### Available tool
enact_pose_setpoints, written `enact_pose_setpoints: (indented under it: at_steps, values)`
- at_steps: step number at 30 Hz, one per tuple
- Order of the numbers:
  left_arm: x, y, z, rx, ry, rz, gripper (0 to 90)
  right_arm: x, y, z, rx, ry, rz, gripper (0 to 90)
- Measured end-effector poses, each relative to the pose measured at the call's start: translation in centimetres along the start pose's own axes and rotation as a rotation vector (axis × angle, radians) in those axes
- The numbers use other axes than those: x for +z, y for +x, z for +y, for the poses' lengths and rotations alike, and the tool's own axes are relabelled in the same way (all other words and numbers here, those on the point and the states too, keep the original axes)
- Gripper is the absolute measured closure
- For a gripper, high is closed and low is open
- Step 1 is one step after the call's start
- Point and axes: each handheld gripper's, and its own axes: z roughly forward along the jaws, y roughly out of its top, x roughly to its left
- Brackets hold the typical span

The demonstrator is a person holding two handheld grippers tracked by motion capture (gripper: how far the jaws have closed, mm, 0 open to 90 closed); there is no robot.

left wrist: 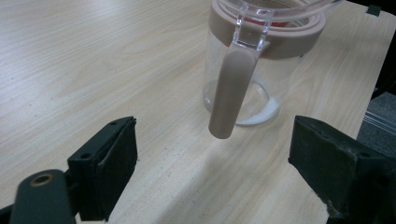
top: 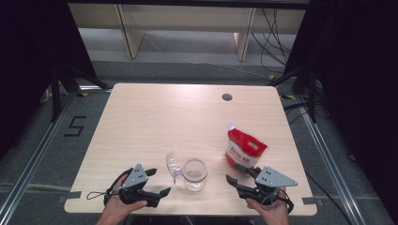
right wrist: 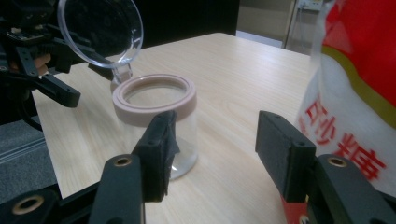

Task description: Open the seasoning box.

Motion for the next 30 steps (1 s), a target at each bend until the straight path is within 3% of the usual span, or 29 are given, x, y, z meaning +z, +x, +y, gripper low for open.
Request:
enact_pose_setpoints:
  at_steps: [1,4,6,9,10,11,14,15,16,17,19,20,23,26,27,28,30]
  values:
    - [0.0,0.0,0.0,0.001,0.000,0.005,15.0,-0.1,-0.1,-0.1,0.008,0.007,0.010,46.0]
    - [0.0,0.0,0.1,-0.001,-0.005,0.005,15.0,-0.5,-0.4,-0.4,0.003,-0.011,-0.024,44.7]
    - [0.0,0.0,0.2,0.004,0.003,0.004,15.0,-0.9,-0.6,-0.5,-0.002,0.008,-0.041,42.6]
    - [0.1,-0.2,0.2,-0.022,0.000,-0.002,15.0,-1.4,-0.9,-1.0,0.007,0.023,-0.054,41.4]
    - [0.0,-0.2,0.3,-0.001,0.008,0.000,15.0,-1.6,-0.9,-1.2,0.022,0.024,-0.054,41.1]
    - [0.0,-0.2,0.3,0.005,0.008,-0.002,15.0,-1.9,-0.8,-1.4,0.068,0.029,-0.072,39.8]
    - [0.0,-0.1,0.3,0.001,0.007,-0.005,15.0,-2.3,-1.3,-1.5,0.042,0.026,-0.077,39.8]
    - [0.1,-0.2,0.2,-0.024,0.007,0.000,15.0,-2.4,-1.4,-1.6,0.046,0.021,-0.074,39.2]
    - [0.0,-0.2,0.2,-0.025,0.006,-0.005,15.0,-2.6,-1.7,-1.6,0.014,0.013,-0.096,38.7]
    - [0.0,-0.3,0.3,-0.024,0.006,0.000,15.0,-2.8,-1.7,-1.8,0.051,0.018,-0.110,36.9]
    - [0.0,-0.2,0.3,-0.023,0.005,0.000,15.0,-3.0,-1.8,-1.9,0.047,0.030,-0.128,35.0]
    - [0.0,-0.2,0.3,-0.024,0.004,0.001,15.0,-3.0,-1.9,-2.0,0.070,0.038,-0.129,33.7]
    - [0.0,0.0,0.3,-0.003,0.008,-0.004,15.0,-3.2,-2.7,-2.3,0.054,0.023,-0.171,32.8]
    - [0.0,0.1,0.3,0.003,0.013,0.001,15.0,-3.6,-2.8,-2.4,0.099,0.043,-0.191,30.7]
    - [0.1,0.0,0.3,-0.004,0.009,-0.001,15.0,-3.6,-3.3,-2.5,0.053,0.037,-0.197,30.4]
    - [0.0,0.0,0.3,-0.003,0.009,0.000,15.0,-3.7,-3.3,-2.5,0.084,0.041,-0.203,28.7]
    - [0.0,0.0,0.2,-0.003,0.007,0.000,15.0,-3.7,-3.6,-2.6,0.062,0.036,-0.201,27.8]
